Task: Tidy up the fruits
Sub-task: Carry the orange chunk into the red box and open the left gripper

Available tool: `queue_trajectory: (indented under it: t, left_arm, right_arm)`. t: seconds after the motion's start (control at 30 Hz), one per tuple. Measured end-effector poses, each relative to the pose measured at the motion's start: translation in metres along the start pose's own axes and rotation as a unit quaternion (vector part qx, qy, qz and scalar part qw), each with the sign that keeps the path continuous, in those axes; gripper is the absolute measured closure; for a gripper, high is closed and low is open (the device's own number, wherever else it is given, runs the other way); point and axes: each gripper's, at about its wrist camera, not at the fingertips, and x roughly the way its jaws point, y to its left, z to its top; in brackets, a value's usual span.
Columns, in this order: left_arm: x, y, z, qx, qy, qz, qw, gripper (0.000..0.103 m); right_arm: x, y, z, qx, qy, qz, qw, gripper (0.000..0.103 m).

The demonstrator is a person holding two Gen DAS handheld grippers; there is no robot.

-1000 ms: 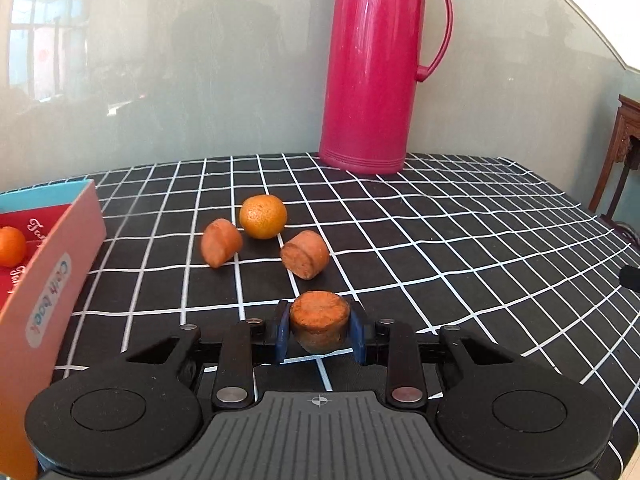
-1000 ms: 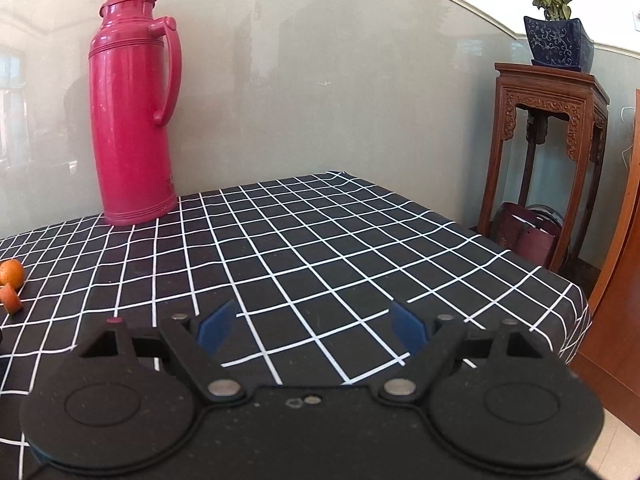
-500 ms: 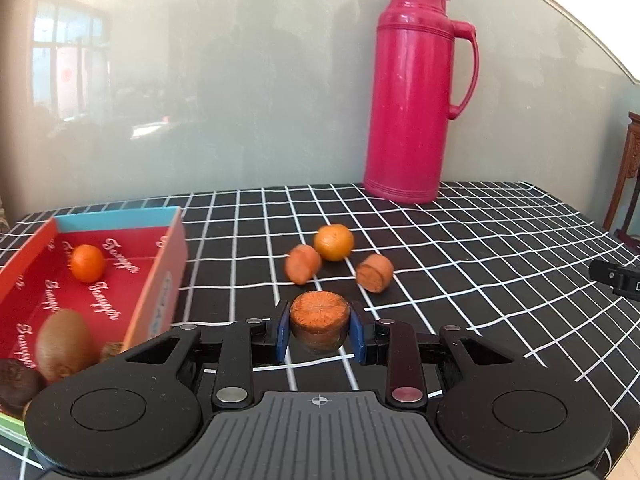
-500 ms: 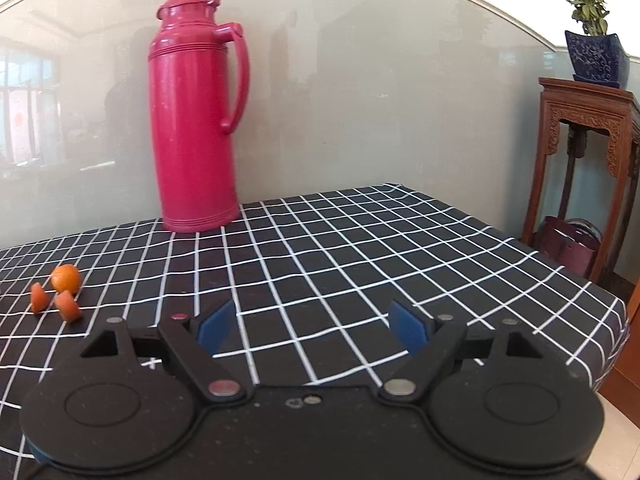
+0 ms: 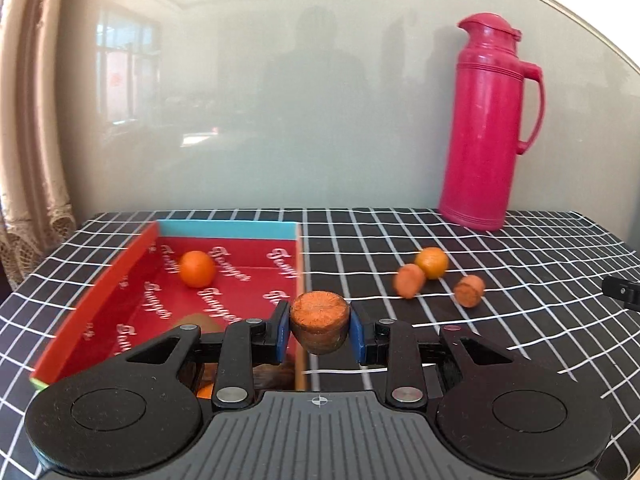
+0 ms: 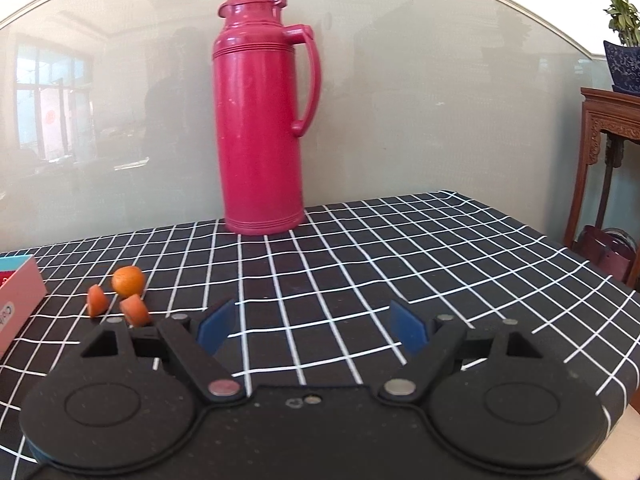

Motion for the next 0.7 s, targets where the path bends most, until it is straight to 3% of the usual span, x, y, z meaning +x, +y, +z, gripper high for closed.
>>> queue_trajectory:
  t: [0.43, 0.7]
  left_arm:
    - [0.000, 0.078, -0.010, -0.038, 0.018, 0.071, 0.9966, 0.072]
    - [0.007, 0.088, -0.011, -0.047, 0.029, 0.084, 0.9949, 0.072]
  right_arm:
    - [0.004, 0.062, -0.003, -0.030, 0.004, 0.048, 0.998, 0.020]
    - [0.003, 0.074, -0.003, -0.044, 0.003, 0.055, 0.998, 0.020]
